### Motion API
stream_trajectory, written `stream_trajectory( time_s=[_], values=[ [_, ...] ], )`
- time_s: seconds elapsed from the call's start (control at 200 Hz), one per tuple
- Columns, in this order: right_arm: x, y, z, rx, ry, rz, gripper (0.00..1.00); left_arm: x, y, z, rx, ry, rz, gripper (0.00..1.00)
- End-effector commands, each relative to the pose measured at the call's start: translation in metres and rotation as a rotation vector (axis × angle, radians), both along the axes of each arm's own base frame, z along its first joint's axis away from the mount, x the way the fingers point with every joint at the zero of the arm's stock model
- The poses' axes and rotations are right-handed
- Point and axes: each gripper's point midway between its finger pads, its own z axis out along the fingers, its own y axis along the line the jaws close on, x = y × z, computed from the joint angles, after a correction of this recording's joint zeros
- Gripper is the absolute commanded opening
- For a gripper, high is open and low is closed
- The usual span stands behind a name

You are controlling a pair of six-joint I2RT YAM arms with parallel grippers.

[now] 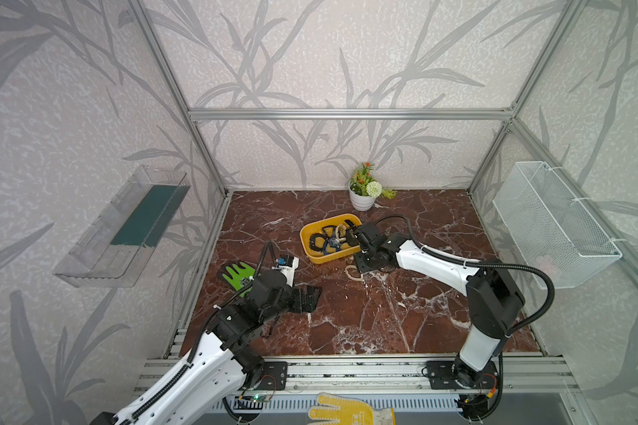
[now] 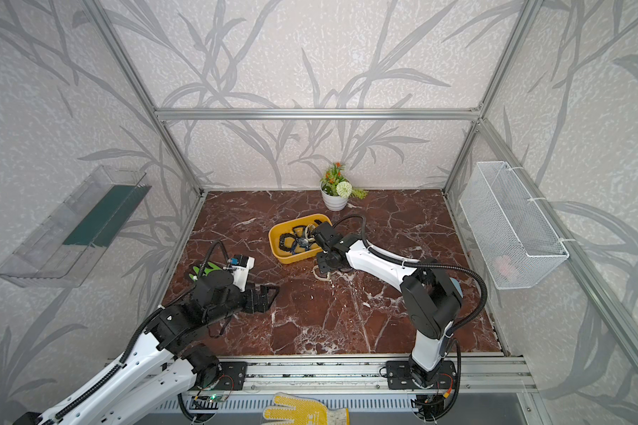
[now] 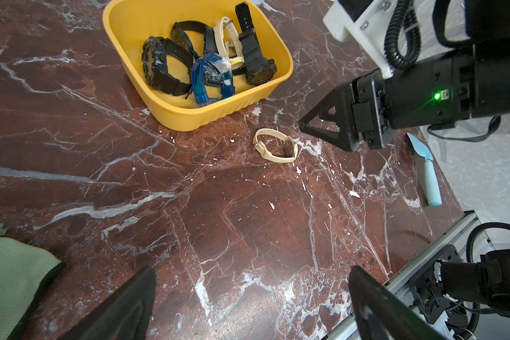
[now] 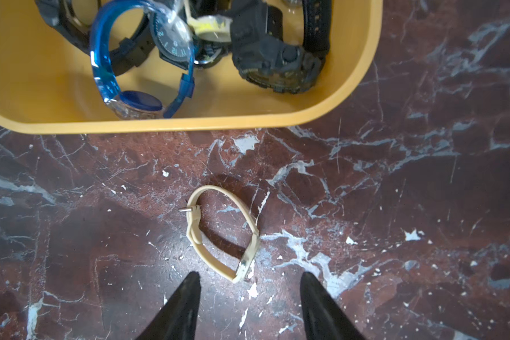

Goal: Put the watch into the storage box
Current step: Pick up the watch at the center of the board.

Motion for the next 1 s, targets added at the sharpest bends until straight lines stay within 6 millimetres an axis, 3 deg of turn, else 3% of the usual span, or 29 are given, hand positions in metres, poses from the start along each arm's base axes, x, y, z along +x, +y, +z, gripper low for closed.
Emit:
stream_trajectory(
  time_s=[0.0, 0.095, 0.65, 0.995],
  values=[
    [-0.004, -0.001, -0.008, -0.019, 0.005, -0.079, 0.54, 0.003, 0.002, 0.010, -0.007, -0.029, 0.018, 0.99],
    [-0.004, -0.004, -0.020, -0.041, 0.017, -0.104, 0.47, 0.002, 0.002, 0.010, -0.009, -0.028, 0.014, 0.99],
    [0.001, -0.001, -0.063, -0.088, 0.057, -0.150, 0.31, 0.000, 0.004, 0.009, -0.018, -0.038, 0.020, 0.99],
    [0.005, 0.005, -0.076, -0.115, 0.045, -0.133, 0.21, 0.000, 0.005, 0.009, -0.017, -0.039, 0.022, 0.99]
  ],
)
